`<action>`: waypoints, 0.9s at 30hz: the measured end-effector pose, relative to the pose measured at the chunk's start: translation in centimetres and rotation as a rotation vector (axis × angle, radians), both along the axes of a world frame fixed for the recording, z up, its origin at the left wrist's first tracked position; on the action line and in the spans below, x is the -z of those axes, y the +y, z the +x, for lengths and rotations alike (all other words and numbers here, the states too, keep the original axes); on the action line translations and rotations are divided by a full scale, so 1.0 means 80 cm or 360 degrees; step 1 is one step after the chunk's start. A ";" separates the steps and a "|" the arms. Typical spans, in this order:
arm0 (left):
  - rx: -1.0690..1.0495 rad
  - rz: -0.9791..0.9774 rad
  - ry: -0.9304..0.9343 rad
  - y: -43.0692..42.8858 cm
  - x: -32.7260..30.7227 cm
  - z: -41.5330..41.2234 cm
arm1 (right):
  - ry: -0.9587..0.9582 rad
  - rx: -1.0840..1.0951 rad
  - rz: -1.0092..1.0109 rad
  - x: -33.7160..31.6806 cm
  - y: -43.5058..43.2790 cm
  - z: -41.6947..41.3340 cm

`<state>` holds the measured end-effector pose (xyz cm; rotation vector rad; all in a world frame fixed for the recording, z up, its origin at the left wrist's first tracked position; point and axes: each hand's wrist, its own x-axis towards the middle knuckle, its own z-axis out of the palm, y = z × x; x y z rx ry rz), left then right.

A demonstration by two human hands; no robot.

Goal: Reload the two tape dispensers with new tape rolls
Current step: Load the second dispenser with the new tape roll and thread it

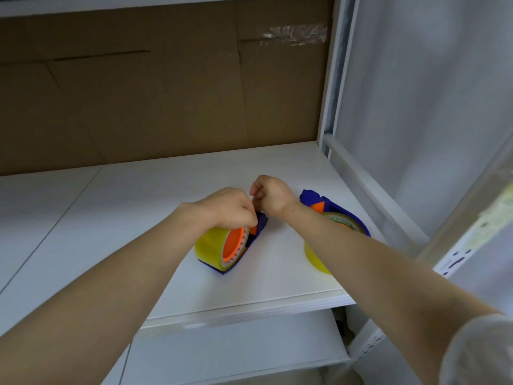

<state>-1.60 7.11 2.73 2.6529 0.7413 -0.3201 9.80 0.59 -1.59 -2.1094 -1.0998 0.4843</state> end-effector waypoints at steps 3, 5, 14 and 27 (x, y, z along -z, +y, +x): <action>-0.0031 -0.0005 -0.0033 -0.003 0.003 0.003 | 0.0177 0.0094 -0.0082 -0.005 0.000 0.003; -0.0136 0.0055 -0.0239 -0.005 0.004 0.001 | 0.0344 0.0191 -0.0115 -0.005 -0.003 0.005; -0.0992 -0.0828 -0.0375 0.019 0.013 -0.051 | 0.0506 0.0449 -0.0300 -0.003 -0.008 0.003; -0.0850 -0.1359 -0.0768 0.005 0.028 -0.079 | 0.0182 0.0323 -0.0392 0.003 -0.008 -0.006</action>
